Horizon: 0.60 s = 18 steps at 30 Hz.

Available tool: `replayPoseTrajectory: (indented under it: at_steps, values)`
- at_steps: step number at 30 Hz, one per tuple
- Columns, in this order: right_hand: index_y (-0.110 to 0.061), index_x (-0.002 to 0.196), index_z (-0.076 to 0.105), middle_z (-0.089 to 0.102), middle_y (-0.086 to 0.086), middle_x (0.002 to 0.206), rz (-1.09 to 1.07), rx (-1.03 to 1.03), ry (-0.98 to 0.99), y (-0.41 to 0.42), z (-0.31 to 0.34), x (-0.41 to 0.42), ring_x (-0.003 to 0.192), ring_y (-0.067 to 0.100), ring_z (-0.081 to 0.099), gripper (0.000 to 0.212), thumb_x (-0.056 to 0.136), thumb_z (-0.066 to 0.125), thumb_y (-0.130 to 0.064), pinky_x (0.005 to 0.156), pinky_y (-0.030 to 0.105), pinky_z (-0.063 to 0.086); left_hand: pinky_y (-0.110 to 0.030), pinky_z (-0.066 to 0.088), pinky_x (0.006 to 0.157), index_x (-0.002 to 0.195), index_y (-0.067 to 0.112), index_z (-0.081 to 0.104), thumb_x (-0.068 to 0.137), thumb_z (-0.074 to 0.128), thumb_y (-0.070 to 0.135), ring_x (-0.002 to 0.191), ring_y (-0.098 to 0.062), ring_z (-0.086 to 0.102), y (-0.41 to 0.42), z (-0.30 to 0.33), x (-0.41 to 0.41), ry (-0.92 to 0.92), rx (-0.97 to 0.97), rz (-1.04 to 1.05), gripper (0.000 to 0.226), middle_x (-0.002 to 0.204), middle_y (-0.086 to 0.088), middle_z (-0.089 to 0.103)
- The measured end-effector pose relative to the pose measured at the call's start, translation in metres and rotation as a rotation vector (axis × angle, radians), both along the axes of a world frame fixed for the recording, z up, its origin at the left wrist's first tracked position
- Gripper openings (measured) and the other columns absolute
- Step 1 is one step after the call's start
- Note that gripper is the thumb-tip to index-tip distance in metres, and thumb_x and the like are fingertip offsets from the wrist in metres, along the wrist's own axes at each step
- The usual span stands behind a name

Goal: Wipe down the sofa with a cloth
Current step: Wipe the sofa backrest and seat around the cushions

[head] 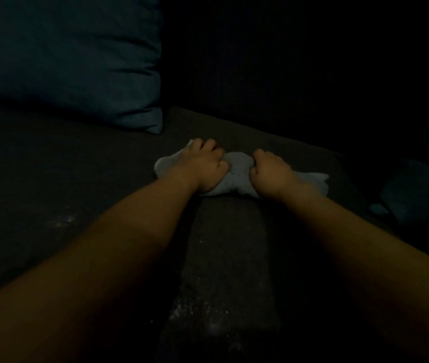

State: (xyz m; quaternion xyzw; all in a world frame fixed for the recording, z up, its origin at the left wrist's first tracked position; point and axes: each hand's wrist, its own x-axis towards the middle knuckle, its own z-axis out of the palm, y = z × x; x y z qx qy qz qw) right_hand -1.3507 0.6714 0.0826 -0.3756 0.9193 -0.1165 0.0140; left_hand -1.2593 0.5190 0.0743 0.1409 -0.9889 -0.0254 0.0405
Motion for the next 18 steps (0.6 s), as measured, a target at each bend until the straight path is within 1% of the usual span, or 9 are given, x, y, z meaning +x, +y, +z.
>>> replayPoseTrajectory:
  at_steps: [3,5,7,8,10,12,13,15,18]
  values:
    - [-0.011,0.119,0.046,0.053,0.014,0.118,0.017,0.066,-0.085,0.023,0.007,0.025,0.103,0.026,0.054,0.030,0.098,0.035,-0.030,0.081,0.035,0.042,-0.040,0.030,0.096,0.142,0.021,0.038,0.100,0.024,0.040,0.116,-0.028,0.035,0.020,0.010,0.018,-0.046,0.066,-0.004,0.047,0.137,-0.008,0.037]
    - [-0.011,0.119,0.046,0.054,0.014,0.119,0.061,0.097,-0.094,0.045,0.012,0.038,0.104,0.027,0.054,0.031,0.097,0.034,-0.030,0.084,0.036,0.043,-0.038,0.030,0.092,0.141,0.025,0.040,0.100,0.027,0.039,0.111,-0.025,0.036,0.039,0.013,0.038,-0.032,0.100,-0.018,0.045,0.133,-0.006,0.039]
    - [-0.011,0.118,0.047,0.055,0.015,0.119,0.092,0.108,-0.084,0.069,0.016,0.050,0.104,0.028,0.054,0.030,0.097,0.036,-0.029,0.084,0.035,0.042,-0.036,0.030,0.090,0.143,0.029,0.037,0.100,0.030,0.038,0.109,-0.021,0.036,0.060,0.014,0.066,-0.018,0.174,-0.043,0.045,0.132,-0.003,0.039]
    - [-0.011,0.118,0.047,0.055,0.014,0.118,0.101,0.116,-0.090,0.080,0.017,0.057,0.104,0.028,0.054,0.030,0.096,0.037,-0.029,0.083,0.035,0.042,-0.036,0.030,0.091,0.144,0.030,0.034,0.099,0.032,0.037,0.111,-0.020,0.035,0.071,0.013,0.080,-0.008,0.210,-0.058,0.046,0.133,-0.002,0.038]
    - [-0.013,0.120,0.046,0.054,0.013,0.119,0.111,0.138,-0.129,0.101,0.019,0.070,0.105,0.027,0.054,0.031,0.095,0.039,-0.031,0.085,0.037,0.044,-0.036,0.028,0.098,0.145,0.029,0.030,0.098,0.035,0.037,0.122,-0.022,0.033,0.090,0.011,0.100,-0.002,0.247,-0.078,0.048,0.138,-0.002,0.036]
    - [-0.015,0.125,0.044,0.053,0.013,0.121,0.104,0.176,-0.174,0.110,0.025,0.082,0.107,0.028,0.054,0.035,0.096,0.038,-0.033,0.090,0.040,0.046,-0.038,0.024,0.107,0.145,0.027,0.027,0.096,0.034,0.041,0.131,-0.024,0.030,0.098,0.014,0.103,-0.102,0.225,-0.041,0.051,0.144,-0.003,0.032]
    - [-0.016,0.126,0.043,0.053,0.013,0.122,0.092,0.195,-0.183,0.111,0.028,0.088,0.107,0.028,0.054,0.036,0.096,0.037,-0.035,0.090,0.041,0.046,-0.039,0.022,0.110,0.146,0.025,0.025,0.096,0.033,0.043,0.134,-0.025,0.027,0.101,0.015,0.100,-0.172,0.178,-0.016,0.054,0.147,-0.005,0.029]
    - [-0.018,0.126,0.042,0.052,0.014,0.123,0.065,0.224,-0.146,0.108,0.032,0.096,0.107,0.028,0.053,0.035,0.096,0.036,-0.035,0.088,0.040,0.045,-0.043,0.017,0.115,0.146,0.019,0.021,0.095,0.030,0.046,0.137,-0.028,0.023,0.105,0.019,0.094,-0.250,0.101,0.004,0.058,0.150,-0.008,0.024]
    - [-0.018,0.129,0.040,0.051,0.015,0.124,0.000,0.245,-0.075,0.107,0.030,0.115,0.109,0.030,0.053,0.036,0.097,0.037,-0.034,0.087,0.040,0.046,-0.045,0.021,0.112,0.143,0.017,0.024,0.097,0.028,0.040,0.135,-0.031,0.022,0.108,0.018,0.100,-0.171,0.119,-0.001,0.052,0.147,-0.009,0.025]
